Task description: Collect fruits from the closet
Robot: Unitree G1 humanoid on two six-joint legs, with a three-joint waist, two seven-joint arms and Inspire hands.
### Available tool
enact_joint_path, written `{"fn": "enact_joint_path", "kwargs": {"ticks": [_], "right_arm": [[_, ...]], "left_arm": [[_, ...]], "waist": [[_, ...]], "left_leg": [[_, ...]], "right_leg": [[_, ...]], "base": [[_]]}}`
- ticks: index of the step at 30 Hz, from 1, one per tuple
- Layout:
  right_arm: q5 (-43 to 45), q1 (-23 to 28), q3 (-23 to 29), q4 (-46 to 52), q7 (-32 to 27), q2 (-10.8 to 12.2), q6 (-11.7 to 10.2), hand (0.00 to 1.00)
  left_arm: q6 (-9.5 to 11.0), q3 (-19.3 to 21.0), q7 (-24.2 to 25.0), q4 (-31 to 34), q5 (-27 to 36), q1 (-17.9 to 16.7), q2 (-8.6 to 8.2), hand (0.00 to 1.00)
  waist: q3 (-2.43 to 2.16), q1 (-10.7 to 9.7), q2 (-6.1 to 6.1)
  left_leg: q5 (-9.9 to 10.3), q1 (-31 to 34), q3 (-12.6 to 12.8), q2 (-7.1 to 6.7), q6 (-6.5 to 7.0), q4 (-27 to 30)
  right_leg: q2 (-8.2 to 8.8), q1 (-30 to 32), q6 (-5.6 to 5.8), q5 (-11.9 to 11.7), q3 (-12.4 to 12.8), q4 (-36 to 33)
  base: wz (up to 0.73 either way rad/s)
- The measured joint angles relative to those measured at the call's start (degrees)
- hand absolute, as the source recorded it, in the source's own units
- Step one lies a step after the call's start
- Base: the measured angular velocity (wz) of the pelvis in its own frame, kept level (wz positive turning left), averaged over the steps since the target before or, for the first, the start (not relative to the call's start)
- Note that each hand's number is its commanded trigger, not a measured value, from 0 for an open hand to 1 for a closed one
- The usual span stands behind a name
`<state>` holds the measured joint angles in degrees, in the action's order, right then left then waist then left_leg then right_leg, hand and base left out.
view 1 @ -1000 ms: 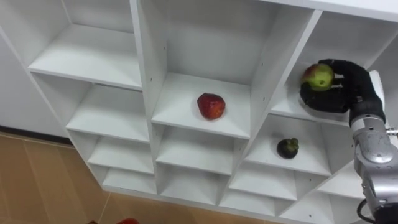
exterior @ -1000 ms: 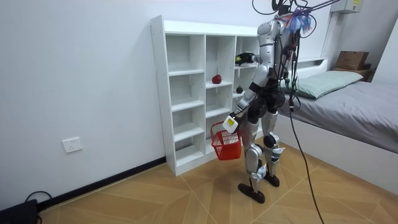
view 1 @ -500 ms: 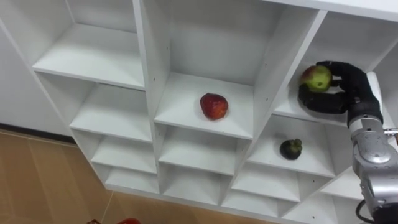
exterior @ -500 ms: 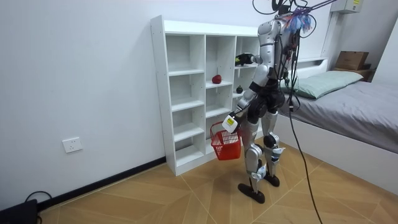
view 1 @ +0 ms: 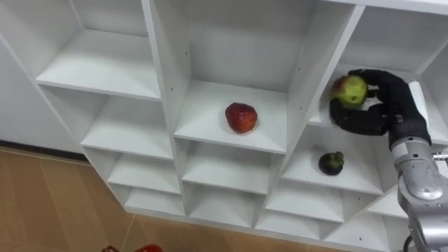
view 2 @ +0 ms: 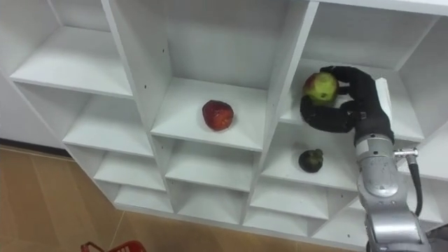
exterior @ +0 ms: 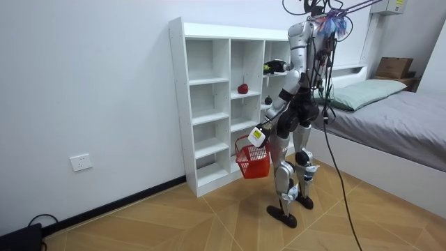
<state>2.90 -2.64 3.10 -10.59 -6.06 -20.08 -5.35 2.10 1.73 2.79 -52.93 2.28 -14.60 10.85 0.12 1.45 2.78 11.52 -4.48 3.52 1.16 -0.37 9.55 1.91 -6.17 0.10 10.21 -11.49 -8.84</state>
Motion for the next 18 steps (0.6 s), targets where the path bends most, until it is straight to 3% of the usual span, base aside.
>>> {"fn": "enact_joint_path", "kwargs": {"ticks": [13,18], "right_arm": [[-0.1,7.2,0.7,11.7,3.5,0.4,0.2,1.00],[0.0,9.6,1.1,15.9,5.9,0.4,0.5,1.00]], "left_arm": [[0.3,0.4,1.0,-0.1,0.5,-0.1,-0.74,1.00],[0.5,0.5,2.0,-0.1,0.4,-0.3,-0.69,1.00]], "waist": [[-0.25,-1.5,0.18],[-0.38,-3.0,0.26]], "left_leg": [[0.0,-0.2,2.7,0.24,0.02,-0.1],[0.0,0.1,2.8,0.20,0.03,-0.2]], "right_leg": [[-0.09,1.4,0.00,0.0,2.1,-0.9],[-0.08,2.0,0.00,0.0,2.4,-0.8]], "base": [[-0.10],[-0.02]]}}
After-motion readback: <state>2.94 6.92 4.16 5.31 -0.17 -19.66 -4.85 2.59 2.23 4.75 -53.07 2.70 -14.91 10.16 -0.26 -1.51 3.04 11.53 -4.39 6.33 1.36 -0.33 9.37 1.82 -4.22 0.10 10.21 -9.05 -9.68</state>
